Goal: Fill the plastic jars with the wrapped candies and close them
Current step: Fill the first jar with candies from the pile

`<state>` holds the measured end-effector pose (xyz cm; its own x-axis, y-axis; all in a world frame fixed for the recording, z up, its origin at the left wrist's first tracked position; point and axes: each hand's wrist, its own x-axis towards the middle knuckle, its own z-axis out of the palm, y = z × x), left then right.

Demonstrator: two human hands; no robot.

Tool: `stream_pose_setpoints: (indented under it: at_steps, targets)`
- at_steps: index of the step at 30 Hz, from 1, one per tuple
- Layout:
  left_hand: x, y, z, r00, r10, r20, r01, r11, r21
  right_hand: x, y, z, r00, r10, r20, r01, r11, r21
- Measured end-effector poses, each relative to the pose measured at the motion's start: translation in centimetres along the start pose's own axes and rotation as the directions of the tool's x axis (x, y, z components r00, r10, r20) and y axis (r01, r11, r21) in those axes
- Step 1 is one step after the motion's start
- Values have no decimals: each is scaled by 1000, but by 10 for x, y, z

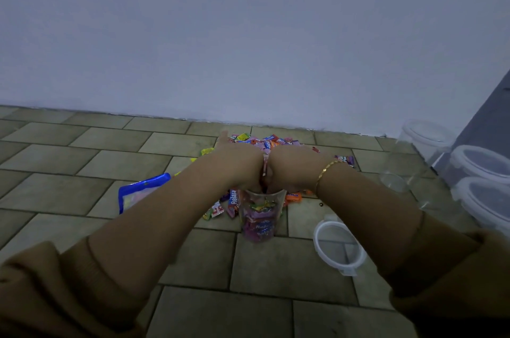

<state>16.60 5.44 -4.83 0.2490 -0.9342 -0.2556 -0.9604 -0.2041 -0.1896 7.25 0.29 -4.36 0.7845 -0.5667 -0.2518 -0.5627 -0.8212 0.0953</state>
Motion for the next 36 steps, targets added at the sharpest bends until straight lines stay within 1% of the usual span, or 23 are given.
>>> stream_pose_setpoints:
  at_steps: [2,4,5,8,10,11,13,15,17,19,21,23,26,28,29,31,32,34,36]
  targets:
    - [-3,-1,-1,1000,-7,-22,7,1000,9,0,0,-2,1000,3,28,-2,1000,-1]
    - [-7,-3,-5,998,13,-62,-12,1000,16,-1,0,-7,1000,29,8,-29,1000,1]
    - [-12,-4,-9,997,17,-72,-16,1000,8,-4,1,-10,999,43,-5,-43,999,32]
    - [-24,-9,-20,995,24,-93,-28,999,-41,-18,9,-22,999,12,-30,-7,987,159]
    - [-33,-17,-27,988,8,-152,-28,991,-129,-30,18,-29,993,18,-113,14,961,276]
    - [-37,-23,-29,982,-24,-188,-14,979,-201,-36,23,-31,983,53,-177,16,930,368]
    - [-43,-35,-31,960,-104,-260,7,937,-350,-42,35,-27,935,160,-318,32,852,522]
    - [-45,-47,-25,939,-173,-297,12,881,-473,-44,44,-16,900,238,-366,13,824,567]
    - [-43,-55,-14,940,-196,-280,7,831,-556,-41,45,-1,913,249,-323,-32,834,551]
    - [-37,-57,-2,952,-182,-246,14,829,-559,-33,46,19,942,231,-245,-87,870,486]
    - [-28,-57,12,965,-171,-200,46,857,-513,-24,43,39,971,186,-153,-111,910,400]
    - [-17,-56,29,979,-139,-151,61,899,-433,-14,38,58,991,111,-78,-79,939,334]
    - [-3,-48,61,996,-29,-88,0,949,-314,-6,33,83,1000,28,-7,-24,947,320]
    - [5,-41,84,996,51,-75,-74,940,-334,-1,32,96,1000,-10,10,7,945,327]
    - [9,-38,97,991,104,-90,-129,929,-346,1,32,103,1000,-22,-1,21,945,326]
    - [18,-34,120,971,211,-111,-235,927,-294,6,36,117,998,-51,-27,57,961,272]
    - [23,-34,131,967,238,-92,-254,936,-245,6,37,123,997,-69,-27,73,970,233]
    - [29,-36,146,974,219,-55,-226,958,-179,5,38,131,996,-82,-20,85,981,176]
    - [29,-39,156,974,204,-99,-221,951,-216,0,39,133,997,-53,-49,62,978,199]
